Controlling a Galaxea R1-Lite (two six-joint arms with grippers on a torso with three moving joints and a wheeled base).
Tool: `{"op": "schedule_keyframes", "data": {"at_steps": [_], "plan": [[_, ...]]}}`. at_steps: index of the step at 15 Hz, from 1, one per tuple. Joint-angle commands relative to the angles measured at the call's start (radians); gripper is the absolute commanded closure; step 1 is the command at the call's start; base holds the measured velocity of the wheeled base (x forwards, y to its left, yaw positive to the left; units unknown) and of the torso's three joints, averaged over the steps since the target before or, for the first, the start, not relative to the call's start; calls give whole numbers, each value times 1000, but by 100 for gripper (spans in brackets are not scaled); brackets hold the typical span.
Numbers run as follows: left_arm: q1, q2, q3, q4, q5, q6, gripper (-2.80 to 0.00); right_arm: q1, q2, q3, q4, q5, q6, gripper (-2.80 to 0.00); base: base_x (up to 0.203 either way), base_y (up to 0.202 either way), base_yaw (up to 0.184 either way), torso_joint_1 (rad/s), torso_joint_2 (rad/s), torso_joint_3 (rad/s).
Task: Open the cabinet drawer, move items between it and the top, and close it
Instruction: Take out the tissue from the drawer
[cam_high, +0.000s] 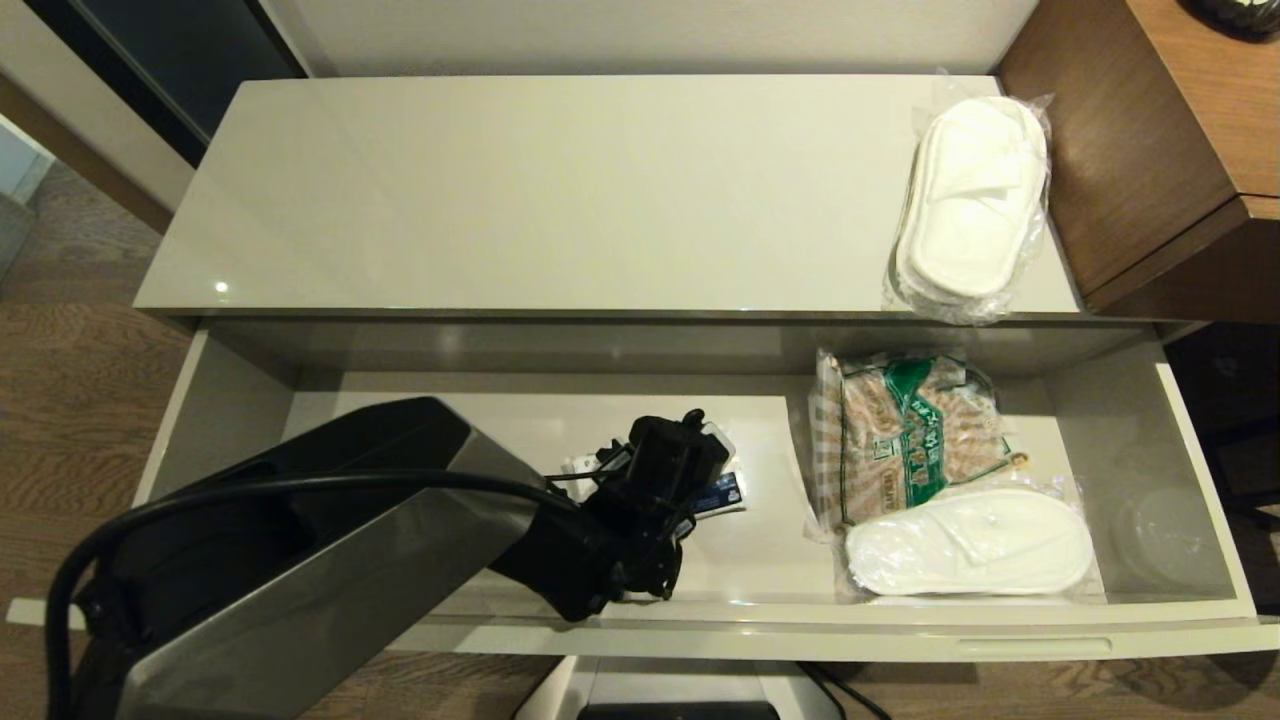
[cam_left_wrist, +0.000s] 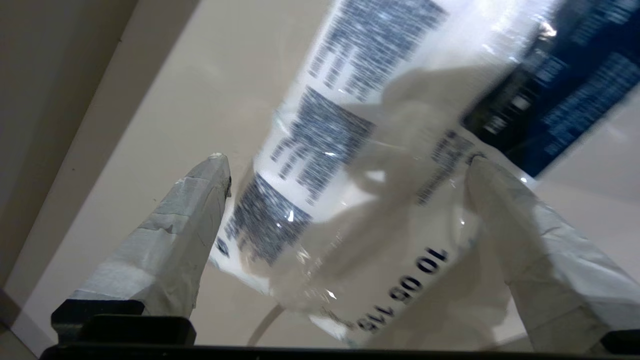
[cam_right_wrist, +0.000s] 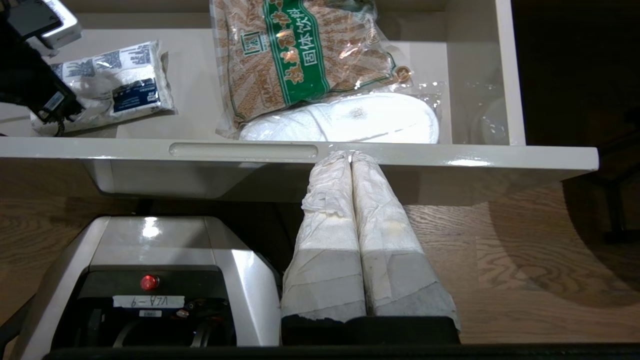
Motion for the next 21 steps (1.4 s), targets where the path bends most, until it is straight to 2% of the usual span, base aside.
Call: {"op": "schedule_keyframes", "data": {"at_steps": [1, 5, 12, 13, 14, 18, 21], "plan": [[-14, -26, 20, -10, 4, 1, -280, 0, -16, 0, 0, 0, 0, 0, 0, 0, 0, 0, 0, 0], [-43, -92, 114, -15, 3, -9, -280, 0, -16, 0, 0, 0, 0, 0, 0, 0, 0, 0, 0, 0], [-44, -84, 110, -15, 1, -11, -280, 0, -16, 0, 0, 0, 0, 0, 0, 0, 0, 0, 0, 0], [-44, -87, 111, -14, -8, -12, -280, 0, -16, 0, 0, 0, 0, 0, 0, 0, 0, 0, 0, 0], [-43, -100, 114, -13, -72, -25, -280, 0, -16, 0, 0, 0, 0, 0, 0, 0, 0, 0, 0, 0], [-36, -105, 121, -9, -123, -45, -280, 0, -16, 0, 0, 0, 0, 0, 0, 0, 0, 0, 0, 0], [-33, -104, 124, -12, -126, -46, -280, 0, -16, 0, 0, 0, 0, 0, 0, 0, 0, 0, 0, 0]]}}
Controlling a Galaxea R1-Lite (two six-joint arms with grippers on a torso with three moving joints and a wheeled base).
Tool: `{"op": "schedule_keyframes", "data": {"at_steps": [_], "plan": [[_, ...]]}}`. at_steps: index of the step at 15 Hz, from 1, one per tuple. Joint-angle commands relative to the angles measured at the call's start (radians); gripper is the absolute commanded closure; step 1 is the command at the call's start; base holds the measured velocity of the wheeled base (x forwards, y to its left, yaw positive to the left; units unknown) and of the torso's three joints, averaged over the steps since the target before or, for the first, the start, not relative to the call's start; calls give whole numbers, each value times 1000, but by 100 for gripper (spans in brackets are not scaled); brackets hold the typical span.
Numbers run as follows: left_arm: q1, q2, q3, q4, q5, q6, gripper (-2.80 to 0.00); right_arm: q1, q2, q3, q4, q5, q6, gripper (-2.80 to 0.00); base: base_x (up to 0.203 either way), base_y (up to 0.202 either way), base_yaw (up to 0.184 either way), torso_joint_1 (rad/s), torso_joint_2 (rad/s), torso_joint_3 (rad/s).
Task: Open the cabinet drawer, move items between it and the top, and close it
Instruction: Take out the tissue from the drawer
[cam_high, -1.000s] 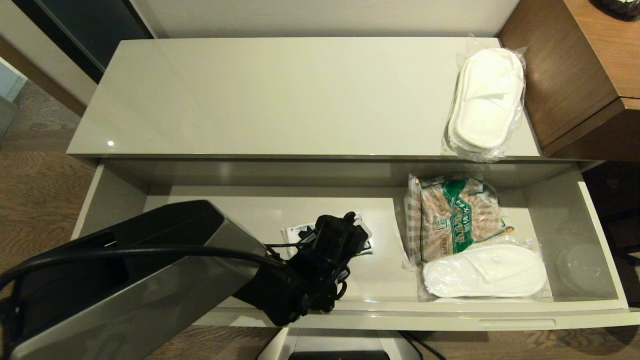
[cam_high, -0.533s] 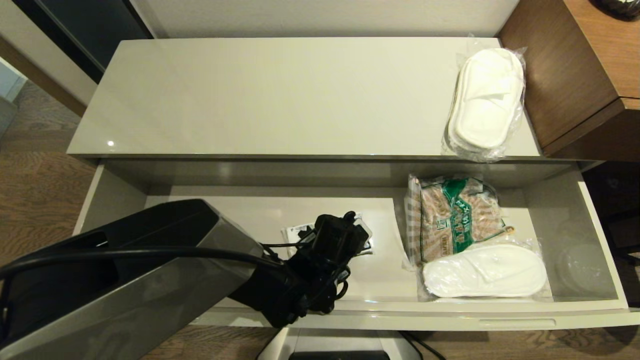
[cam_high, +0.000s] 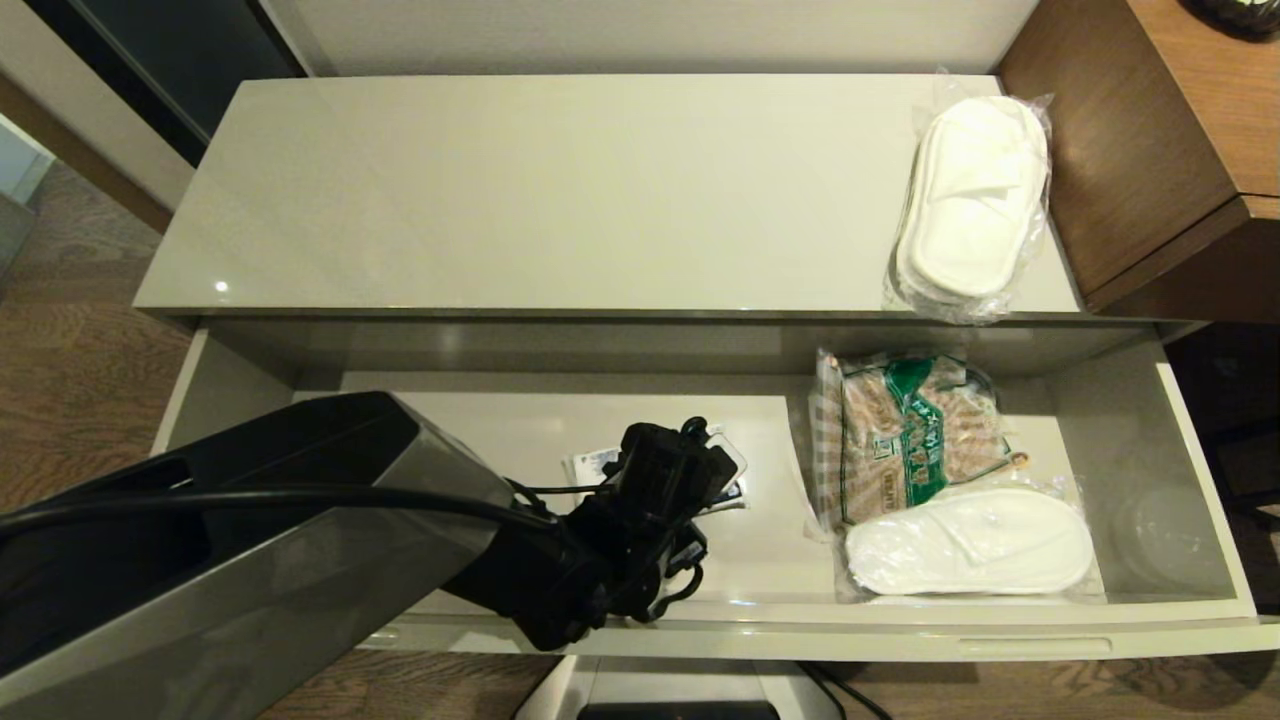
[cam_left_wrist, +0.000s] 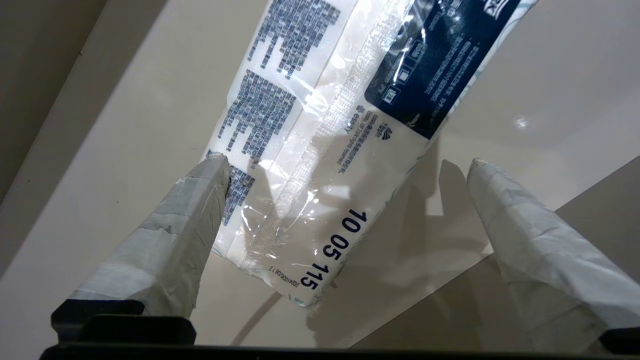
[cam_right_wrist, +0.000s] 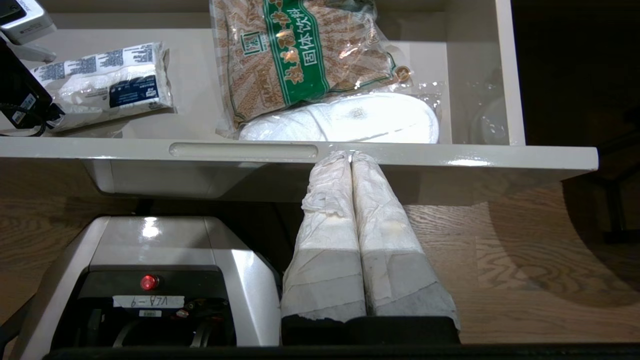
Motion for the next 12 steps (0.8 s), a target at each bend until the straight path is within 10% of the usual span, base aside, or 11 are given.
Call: {"op": "schedule_keyframes", "data": {"at_steps": [1, 12], "plan": [[2, -4, 1, -4, -8, 3, -280, 0, -16, 0, 0, 0, 0, 0, 0, 0, 0, 0, 0, 0], [2, -6, 5, -1, -37, 3, -280, 0, -16, 0, 0, 0, 0, 0, 0, 0, 0, 0, 0, 0]]}}
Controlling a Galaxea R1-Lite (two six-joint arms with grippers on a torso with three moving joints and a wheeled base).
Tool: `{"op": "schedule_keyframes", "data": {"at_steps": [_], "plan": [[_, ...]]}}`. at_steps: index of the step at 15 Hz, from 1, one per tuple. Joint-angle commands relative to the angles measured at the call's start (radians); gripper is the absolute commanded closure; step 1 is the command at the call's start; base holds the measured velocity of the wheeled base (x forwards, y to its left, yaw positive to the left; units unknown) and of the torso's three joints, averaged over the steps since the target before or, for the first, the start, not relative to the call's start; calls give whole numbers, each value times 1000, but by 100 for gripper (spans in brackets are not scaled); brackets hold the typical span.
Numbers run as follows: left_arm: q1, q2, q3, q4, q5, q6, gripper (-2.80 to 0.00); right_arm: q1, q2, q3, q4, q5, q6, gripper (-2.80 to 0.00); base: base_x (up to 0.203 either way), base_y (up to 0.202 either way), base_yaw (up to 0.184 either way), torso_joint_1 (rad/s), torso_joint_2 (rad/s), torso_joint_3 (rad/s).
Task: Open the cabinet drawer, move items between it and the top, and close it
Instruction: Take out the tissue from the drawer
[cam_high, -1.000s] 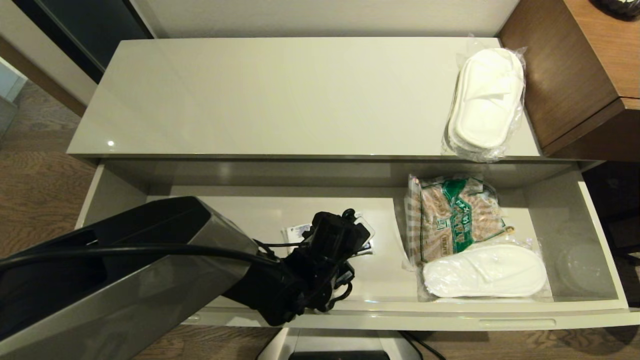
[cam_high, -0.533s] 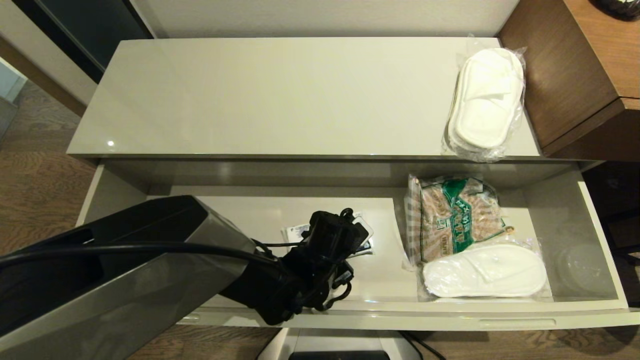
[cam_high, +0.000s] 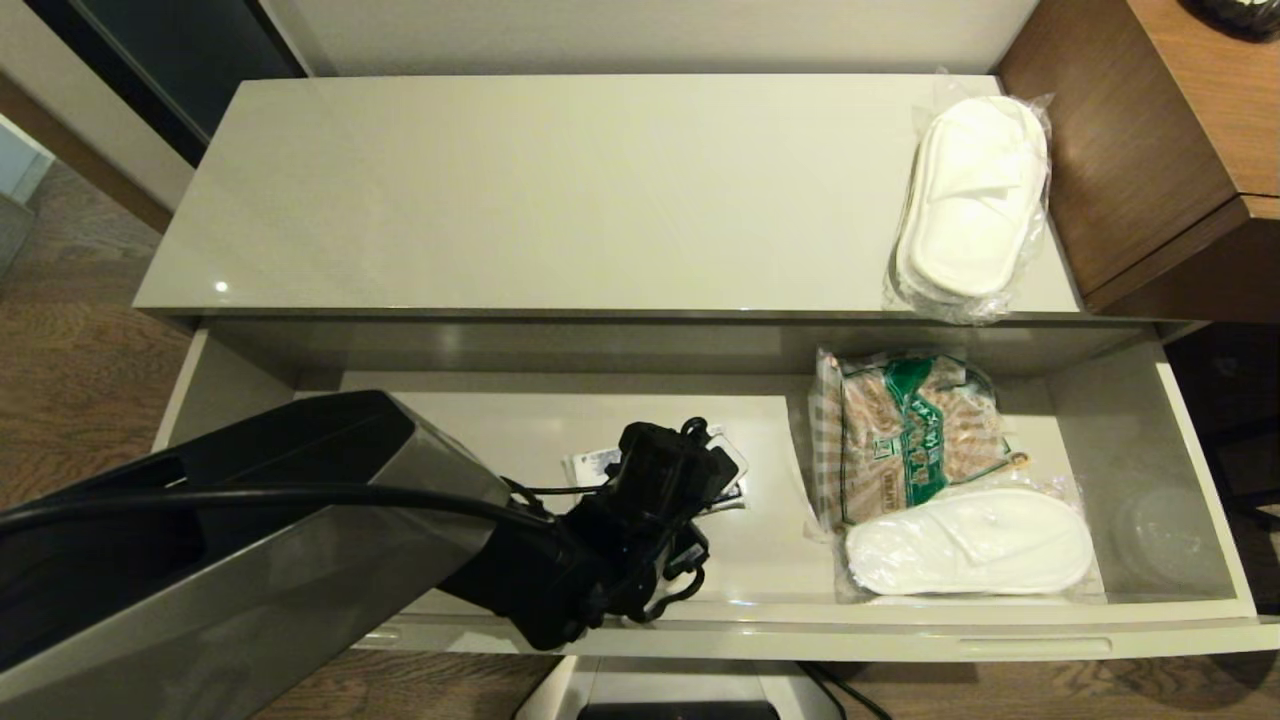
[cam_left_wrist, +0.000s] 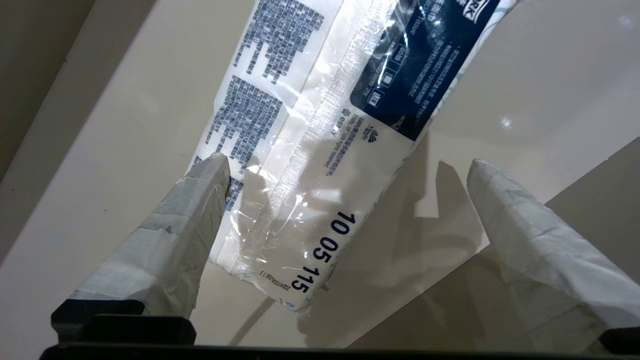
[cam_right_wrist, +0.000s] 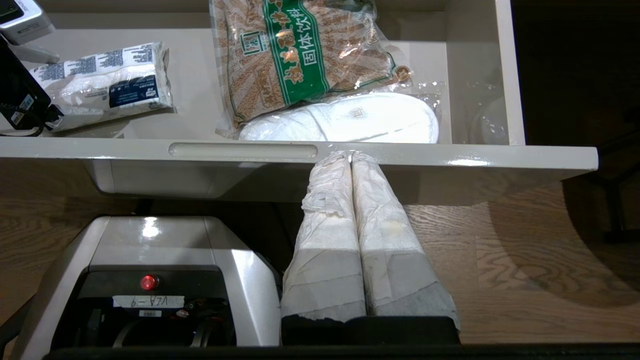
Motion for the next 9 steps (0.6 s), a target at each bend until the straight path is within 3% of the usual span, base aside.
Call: {"op": "schedule_keyframes", "data": {"at_steps": [1, 9], "plan": [[0, 1, 0, -4, 2, 3, -280, 0, -16, 0, 0, 0, 0, 0, 0, 0, 0, 0, 0, 0], [24, 33, -18, -8, 2, 3, -280, 0, -16, 0, 0, 0, 0, 0, 0, 0, 0, 0, 0, 0]]}}
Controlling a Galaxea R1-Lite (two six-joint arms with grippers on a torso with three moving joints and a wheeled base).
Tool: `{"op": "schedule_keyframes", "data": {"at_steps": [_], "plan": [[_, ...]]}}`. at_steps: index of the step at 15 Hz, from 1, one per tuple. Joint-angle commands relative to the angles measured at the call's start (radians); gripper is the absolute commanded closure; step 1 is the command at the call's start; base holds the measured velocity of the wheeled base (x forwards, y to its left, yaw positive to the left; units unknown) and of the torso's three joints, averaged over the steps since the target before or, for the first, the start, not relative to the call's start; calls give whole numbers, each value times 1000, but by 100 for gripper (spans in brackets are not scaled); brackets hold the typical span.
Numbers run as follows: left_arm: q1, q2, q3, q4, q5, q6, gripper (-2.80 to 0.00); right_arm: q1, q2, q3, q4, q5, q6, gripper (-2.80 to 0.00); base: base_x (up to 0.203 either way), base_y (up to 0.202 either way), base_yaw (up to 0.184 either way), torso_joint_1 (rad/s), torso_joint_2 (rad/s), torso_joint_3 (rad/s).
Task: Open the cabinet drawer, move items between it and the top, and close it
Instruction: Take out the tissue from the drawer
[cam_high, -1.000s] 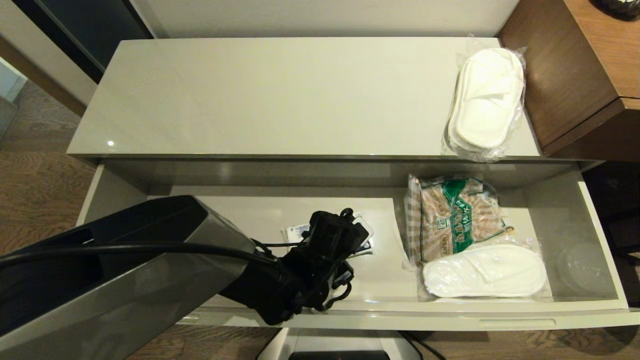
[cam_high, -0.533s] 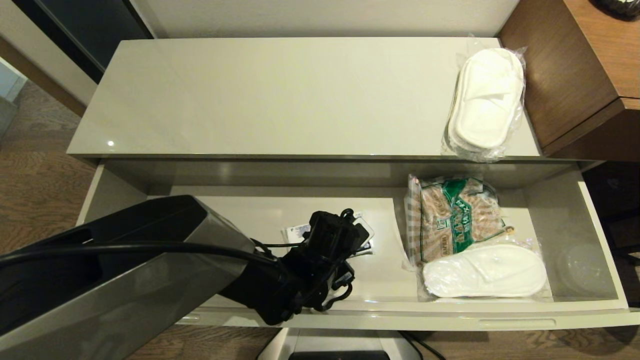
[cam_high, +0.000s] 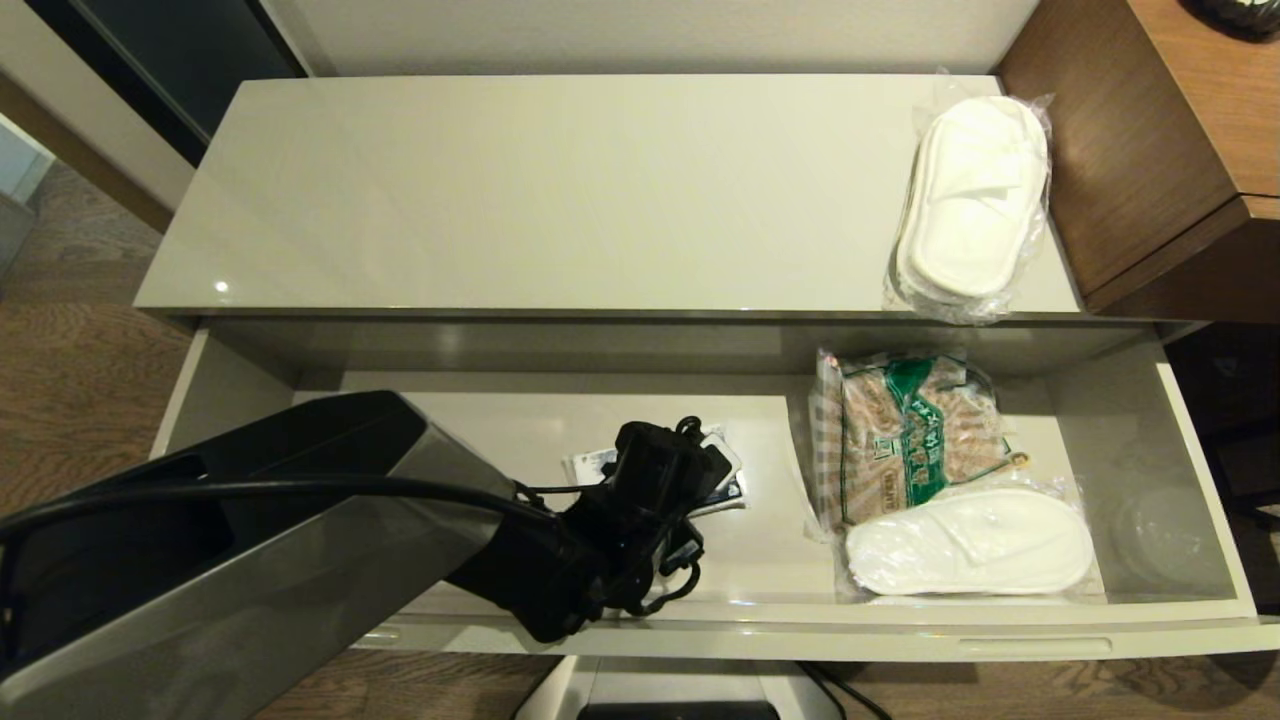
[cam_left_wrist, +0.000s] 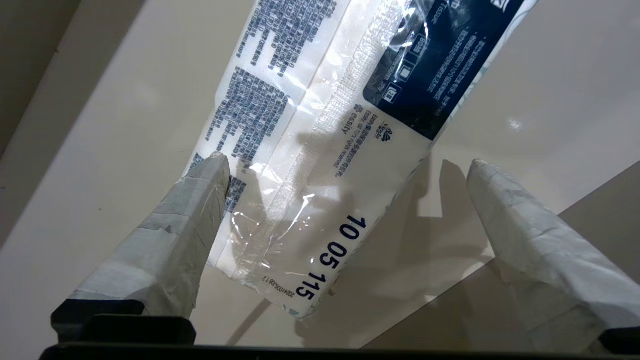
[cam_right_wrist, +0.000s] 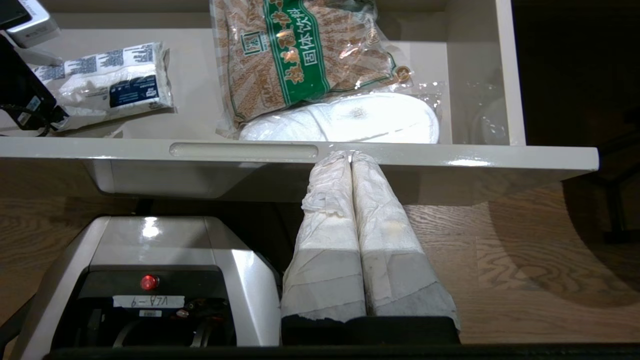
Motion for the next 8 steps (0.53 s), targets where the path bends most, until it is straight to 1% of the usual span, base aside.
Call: {"op": "schedule_keyframes", "data": {"at_steps": [1, 8], "plan": [[5, 10, -2, -4, 3, 3, -280, 1, -16, 0, 0, 0, -1, 0, 0, 0, 0, 0, 0, 0], [34, 51, -12, -5, -5, 1, -280, 1, -16, 0, 0, 0, -1, 0, 0, 0, 0, 0, 0, 0]]}}
